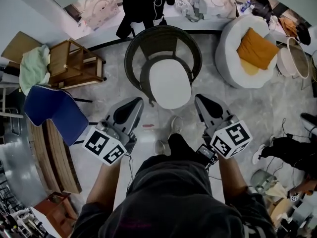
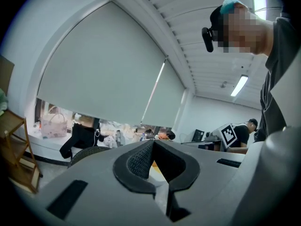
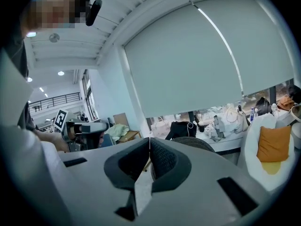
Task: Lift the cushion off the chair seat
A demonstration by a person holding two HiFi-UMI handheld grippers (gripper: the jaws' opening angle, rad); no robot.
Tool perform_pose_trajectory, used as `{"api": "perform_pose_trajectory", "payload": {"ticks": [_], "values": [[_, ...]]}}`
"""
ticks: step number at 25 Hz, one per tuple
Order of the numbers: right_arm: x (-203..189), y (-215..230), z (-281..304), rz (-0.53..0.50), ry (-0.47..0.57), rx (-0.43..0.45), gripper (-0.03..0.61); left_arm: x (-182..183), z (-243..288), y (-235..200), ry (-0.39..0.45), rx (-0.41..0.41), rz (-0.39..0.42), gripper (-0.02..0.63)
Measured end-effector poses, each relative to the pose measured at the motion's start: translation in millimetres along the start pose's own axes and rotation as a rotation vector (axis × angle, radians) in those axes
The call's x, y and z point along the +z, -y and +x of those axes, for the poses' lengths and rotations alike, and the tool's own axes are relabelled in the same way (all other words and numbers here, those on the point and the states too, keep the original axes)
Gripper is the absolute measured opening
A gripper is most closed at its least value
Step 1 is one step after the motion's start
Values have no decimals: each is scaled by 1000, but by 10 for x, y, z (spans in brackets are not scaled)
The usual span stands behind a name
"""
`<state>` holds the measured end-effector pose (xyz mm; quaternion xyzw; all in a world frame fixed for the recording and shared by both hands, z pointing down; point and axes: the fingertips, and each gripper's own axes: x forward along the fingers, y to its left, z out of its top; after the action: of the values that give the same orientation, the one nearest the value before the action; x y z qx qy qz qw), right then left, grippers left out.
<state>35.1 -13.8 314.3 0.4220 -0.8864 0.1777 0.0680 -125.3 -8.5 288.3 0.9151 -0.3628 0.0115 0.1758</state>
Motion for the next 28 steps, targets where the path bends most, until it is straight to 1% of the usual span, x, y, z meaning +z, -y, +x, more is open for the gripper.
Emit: {"api": "perform_pose_trajectory", "payload": {"ticks": [5,10,16,22,28], "values": [[-236,453,215,47,-59,-1,14,-164,411,-161,-53,22,-25,9],[-524,790,438,87,-112,-4,14,-375,742,-355,-101,41,-56,9],[-939,1178,666,140,-176,5,14,-762,1246,-497,-164,43,-85,9],[-1467,1459,909,182,-245,-2,14,-1218,1617,-699,-220,39,-122,9],[-2186,1701,1075,243,-312,-1,15,-1791,1817,-865,-294,39,-158,9]]}}
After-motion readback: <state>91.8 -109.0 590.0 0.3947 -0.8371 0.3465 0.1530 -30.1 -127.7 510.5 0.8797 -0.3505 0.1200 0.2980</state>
